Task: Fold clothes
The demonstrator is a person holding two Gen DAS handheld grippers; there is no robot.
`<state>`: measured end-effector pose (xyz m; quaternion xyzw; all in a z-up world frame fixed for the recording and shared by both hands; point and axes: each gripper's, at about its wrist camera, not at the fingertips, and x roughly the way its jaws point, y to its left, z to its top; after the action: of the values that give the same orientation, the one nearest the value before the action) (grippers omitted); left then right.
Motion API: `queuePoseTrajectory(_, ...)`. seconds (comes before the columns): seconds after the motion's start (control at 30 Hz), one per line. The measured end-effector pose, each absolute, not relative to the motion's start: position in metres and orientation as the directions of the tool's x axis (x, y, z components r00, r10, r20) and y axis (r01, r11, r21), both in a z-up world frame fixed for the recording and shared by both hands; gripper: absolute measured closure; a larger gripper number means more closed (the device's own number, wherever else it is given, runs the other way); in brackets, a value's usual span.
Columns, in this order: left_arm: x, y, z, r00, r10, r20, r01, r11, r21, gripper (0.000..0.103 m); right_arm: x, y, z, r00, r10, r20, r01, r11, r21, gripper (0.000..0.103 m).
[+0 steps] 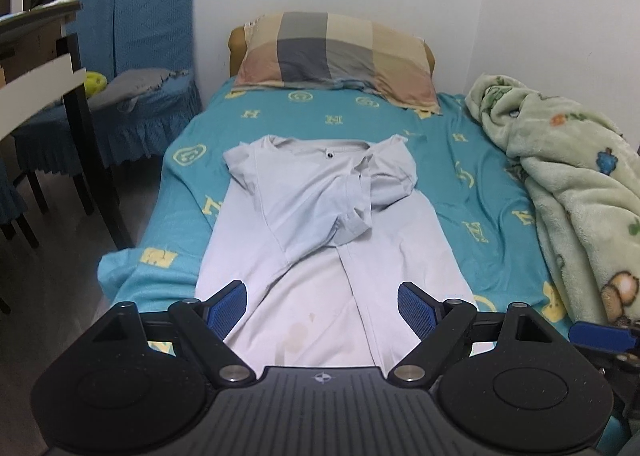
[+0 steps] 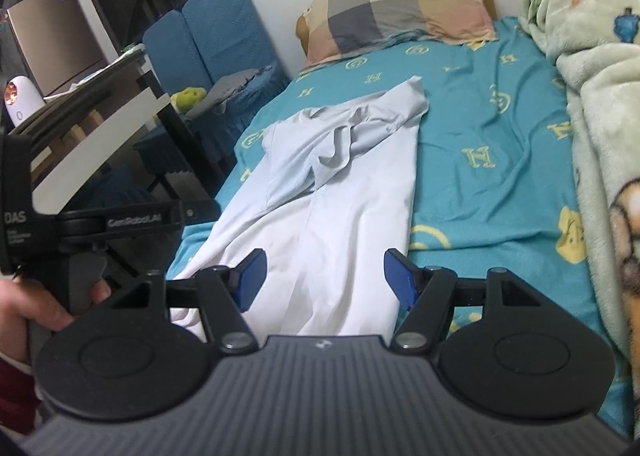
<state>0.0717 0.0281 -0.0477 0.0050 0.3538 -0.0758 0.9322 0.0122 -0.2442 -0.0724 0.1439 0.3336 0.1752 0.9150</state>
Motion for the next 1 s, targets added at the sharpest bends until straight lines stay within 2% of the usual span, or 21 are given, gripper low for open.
queuePoseTrajectory(0.17, 0.076, 0.03, -0.053, 0.714, -0.115, -0.69, 0.13, 0.991, -0.031, 0.018, 0.012, -0.24, -0.072, 0.698, 0.443, -0.563, -0.247, 0.886, 0.392, 0.036)
queuePoseTrajectory(0.27, 0.081, 0.037, -0.058, 0.669, -0.089, -0.738, 0.1, 0.995, -0.029, 0.017, 0.012, -0.237, -0.074, 0.683, 0.453, -0.573, -0.26, 0.884, 0.389, 0.036)
queuePoseTrajectory(0.37, 0.091, 0.06, -0.063, 0.559, -0.094, -0.824, 0.062, 0.995, -0.072, 0.017, 0.012, -0.237, -0.077, 0.666, 0.463, -0.585, -0.265, 0.88, 0.394, 0.036)
queuePoseTrajectory(0.6, 0.089, 0.151, -0.077, 0.294, 0.055, -0.954, -0.107, 0.994, 0.024, 0.016, 0.017, -0.244, -0.086, 0.627, 0.486, -0.609, -0.245, 0.865, 0.439, 0.036)
queuePoseTrajectory(0.73, 0.08, 0.198, -0.085, 0.131, 0.02, -0.991, -0.246, 0.969, -0.013, 0.016, 0.021, -0.244, -0.091, 0.604, 0.5, -0.621, -0.246, 0.858, 0.451, 0.036)
queuePoseTrajectory(0.87, 0.081, 0.205, -0.091, 0.077, 0.039, -0.996, -0.258, 0.966, 0.018, 0.016, 0.024, -0.244, -0.097, 0.581, 0.511, -0.633, -0.24, 0.851, 0.467, 0.036)
queuePoseTrajectory(0.93, 0.084, 0.2, -0.097, 0.054, 0.027, -0.998, -0.217, 0.976, 0.015, 0.017, 0.025, -0.244, -0.1, 0.571, 0.512, -0.642, -0.236, 0.851, 0.469, 0.036)
queuePoseTrajectory(0.97, 0.086, 0.194, -0.099, 0.038, 0.042, -0.998, -0.201, 0.979, 0.034, 0.021, 0.026, -0.244, -0.101, 0.565, 0.513, -0.646, -0.235, 0.851, 0.47, 0.036)
queuePoseTrajectory(1.0, 0.088, 0.189, -0.102, 0.021, 0.054, -0.998, -0.189, 0.981, 0.049, 0.029, 0.027, -0.243, -0.103, 0.559, 0.513, -0.651, -0.234, 0.851, 0.47, 0.036)
